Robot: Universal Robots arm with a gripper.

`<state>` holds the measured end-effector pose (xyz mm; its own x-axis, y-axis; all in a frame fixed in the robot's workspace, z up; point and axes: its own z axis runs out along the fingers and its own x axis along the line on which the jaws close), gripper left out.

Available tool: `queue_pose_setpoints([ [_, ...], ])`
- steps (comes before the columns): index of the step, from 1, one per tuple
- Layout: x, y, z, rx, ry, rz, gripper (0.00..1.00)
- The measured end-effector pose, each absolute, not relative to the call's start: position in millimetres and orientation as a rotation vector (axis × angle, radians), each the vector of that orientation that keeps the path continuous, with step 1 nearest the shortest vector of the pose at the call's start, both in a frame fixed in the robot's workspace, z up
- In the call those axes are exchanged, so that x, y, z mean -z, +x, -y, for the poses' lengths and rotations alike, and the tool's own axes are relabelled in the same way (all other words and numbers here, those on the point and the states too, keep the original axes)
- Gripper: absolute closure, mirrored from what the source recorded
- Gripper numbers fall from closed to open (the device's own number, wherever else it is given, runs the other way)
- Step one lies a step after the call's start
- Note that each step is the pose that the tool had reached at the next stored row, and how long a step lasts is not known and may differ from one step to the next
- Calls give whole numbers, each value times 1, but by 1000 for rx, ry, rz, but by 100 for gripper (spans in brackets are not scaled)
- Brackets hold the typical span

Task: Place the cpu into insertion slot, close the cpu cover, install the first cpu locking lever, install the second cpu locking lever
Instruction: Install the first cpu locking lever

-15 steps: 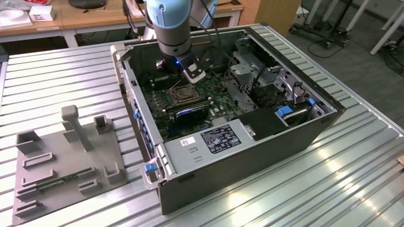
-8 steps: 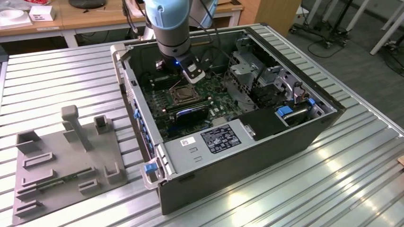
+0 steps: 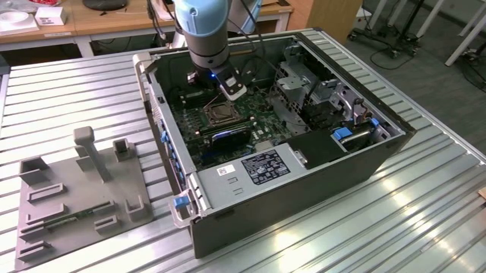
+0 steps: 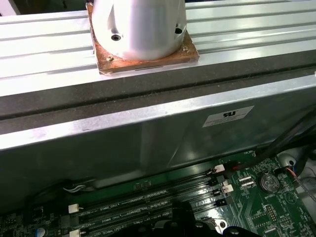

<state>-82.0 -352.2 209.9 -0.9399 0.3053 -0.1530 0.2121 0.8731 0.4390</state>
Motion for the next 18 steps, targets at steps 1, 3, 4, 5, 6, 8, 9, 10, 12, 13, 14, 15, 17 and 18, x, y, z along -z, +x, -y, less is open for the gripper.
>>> queue_pose_setpoints([
  [1,-210,-82,352,-626,395,-2827,89],
  [3,-210,-82,352,-626,395,-2827,89],
  [4,-209,-82,352,-626,395,-2827,89],
  [5,-209,-82,353,-626,395,-2827,89],
  [6,-209,-82,353,-626,395,-2826,89],
  [8,-209,-82,353,-626,395,-2826,89],
  [9,-209,-82,353,-626,395,-2826,89],
  [10,-209,-82,353,-626,395,-2826,89],
  [12,-208,-82,353,-626,395,-2826,89],
  [13,-208,-82,353,-626,395,-2826,89],
  [14,-208,-82,353,-626,395,-2826,89],
  [15,-207,-82,353,-626,395,-2826,89],
  [17,-207,-82,353,-626,395,-2826,89],
  [18,-206,-82,353,-626,395,-2826,89],
])
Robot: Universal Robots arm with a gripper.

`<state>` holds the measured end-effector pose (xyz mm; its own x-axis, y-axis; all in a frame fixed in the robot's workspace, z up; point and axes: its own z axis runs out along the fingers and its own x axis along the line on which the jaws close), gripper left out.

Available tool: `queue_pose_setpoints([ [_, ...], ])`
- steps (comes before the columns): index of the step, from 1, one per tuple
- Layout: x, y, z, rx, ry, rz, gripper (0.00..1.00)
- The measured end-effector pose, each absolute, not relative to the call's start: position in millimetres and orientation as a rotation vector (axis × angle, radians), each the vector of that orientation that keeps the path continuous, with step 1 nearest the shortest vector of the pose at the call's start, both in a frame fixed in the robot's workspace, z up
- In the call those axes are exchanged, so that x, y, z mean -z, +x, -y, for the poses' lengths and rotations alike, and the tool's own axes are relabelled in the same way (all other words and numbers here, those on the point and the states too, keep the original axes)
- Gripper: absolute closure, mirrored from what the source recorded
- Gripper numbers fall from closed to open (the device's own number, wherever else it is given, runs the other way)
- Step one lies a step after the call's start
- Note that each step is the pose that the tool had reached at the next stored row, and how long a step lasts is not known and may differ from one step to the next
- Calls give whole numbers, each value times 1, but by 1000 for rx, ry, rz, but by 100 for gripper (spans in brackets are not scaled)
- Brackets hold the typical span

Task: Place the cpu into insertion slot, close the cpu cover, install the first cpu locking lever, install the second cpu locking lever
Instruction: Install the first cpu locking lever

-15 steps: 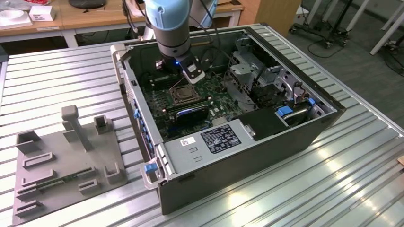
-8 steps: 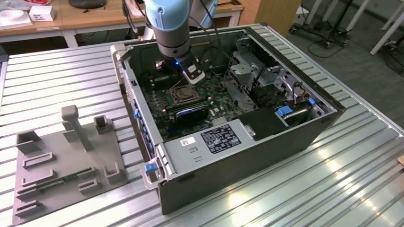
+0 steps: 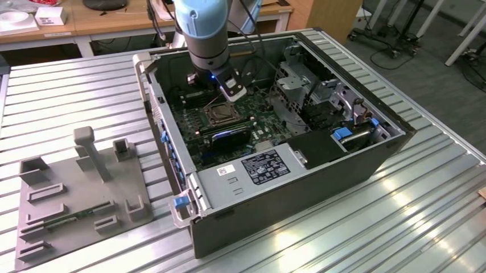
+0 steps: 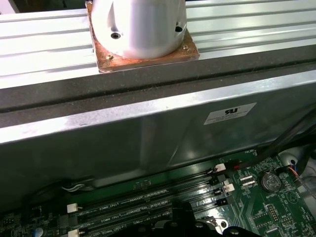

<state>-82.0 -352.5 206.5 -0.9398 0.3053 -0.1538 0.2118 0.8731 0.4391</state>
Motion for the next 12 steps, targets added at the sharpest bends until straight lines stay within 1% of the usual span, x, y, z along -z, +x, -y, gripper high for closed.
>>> queue_pose_setpoints([
  [12,-206,-82,353,-626,396,-2827,89],
])
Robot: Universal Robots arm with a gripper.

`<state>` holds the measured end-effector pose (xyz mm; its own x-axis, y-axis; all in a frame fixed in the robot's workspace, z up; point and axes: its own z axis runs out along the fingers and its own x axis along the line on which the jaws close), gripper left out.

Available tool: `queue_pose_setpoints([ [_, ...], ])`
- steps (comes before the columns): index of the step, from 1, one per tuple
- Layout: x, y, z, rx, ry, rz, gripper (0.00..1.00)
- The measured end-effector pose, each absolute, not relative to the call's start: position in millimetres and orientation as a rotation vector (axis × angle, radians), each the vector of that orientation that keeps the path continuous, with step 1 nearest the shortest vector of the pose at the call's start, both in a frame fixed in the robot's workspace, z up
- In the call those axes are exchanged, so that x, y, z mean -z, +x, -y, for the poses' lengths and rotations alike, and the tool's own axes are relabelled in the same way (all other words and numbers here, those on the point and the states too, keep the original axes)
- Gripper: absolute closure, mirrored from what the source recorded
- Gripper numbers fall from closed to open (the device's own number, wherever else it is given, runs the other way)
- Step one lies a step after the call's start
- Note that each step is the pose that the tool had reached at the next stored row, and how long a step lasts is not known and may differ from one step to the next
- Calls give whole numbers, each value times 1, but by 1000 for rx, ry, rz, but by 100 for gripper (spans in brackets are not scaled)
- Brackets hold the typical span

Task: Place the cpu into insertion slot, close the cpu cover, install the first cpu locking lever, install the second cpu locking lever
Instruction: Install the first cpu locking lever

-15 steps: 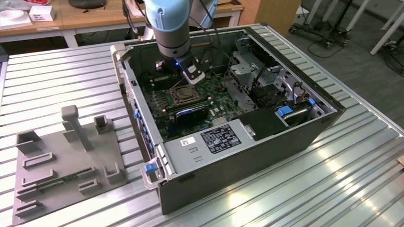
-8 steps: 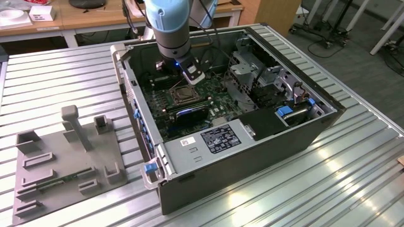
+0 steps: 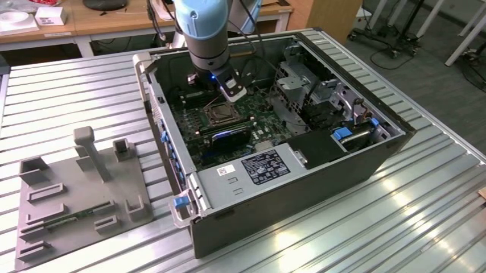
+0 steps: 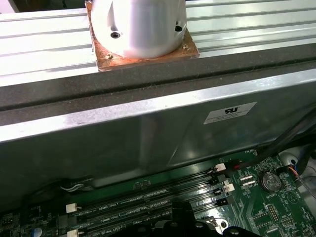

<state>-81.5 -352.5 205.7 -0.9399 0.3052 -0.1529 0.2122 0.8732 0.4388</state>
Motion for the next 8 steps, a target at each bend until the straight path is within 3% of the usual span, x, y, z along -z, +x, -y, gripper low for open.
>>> queue_pose_setpoints([
  [8,-205,-80,353,-626,398,-2833,89],
])
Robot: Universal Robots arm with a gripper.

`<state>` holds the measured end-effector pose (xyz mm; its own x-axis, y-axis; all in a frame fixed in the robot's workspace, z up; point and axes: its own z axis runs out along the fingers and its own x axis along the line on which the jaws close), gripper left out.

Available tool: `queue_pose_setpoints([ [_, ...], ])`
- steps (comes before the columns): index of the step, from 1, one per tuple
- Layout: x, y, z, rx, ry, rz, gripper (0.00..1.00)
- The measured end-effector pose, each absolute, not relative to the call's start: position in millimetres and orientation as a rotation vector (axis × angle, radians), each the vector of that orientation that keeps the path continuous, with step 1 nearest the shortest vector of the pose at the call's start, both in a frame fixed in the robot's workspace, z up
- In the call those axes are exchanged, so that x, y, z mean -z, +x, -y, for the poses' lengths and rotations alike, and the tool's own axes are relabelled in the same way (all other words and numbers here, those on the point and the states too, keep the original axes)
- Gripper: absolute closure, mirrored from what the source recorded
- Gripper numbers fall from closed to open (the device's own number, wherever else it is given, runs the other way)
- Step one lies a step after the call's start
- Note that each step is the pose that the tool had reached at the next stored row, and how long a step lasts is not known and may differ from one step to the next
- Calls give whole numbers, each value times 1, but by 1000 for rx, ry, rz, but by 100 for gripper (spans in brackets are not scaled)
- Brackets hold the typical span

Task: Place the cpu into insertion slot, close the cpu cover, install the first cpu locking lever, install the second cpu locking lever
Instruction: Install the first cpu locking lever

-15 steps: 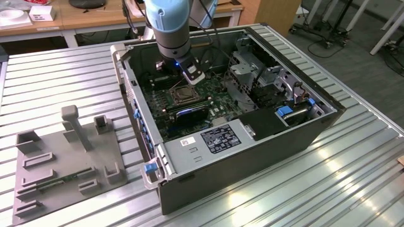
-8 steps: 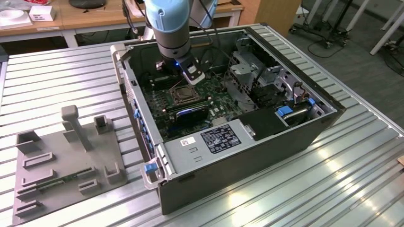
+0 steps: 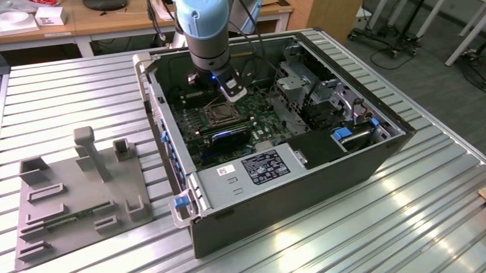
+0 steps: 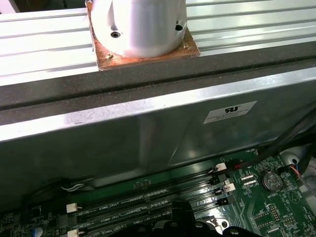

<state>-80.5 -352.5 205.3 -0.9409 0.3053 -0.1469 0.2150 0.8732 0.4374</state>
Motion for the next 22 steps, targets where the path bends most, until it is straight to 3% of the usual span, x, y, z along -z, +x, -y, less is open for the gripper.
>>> queue_pose_setpoints([
  [22,-204,-77,353,-624,416,-2862,89],
])
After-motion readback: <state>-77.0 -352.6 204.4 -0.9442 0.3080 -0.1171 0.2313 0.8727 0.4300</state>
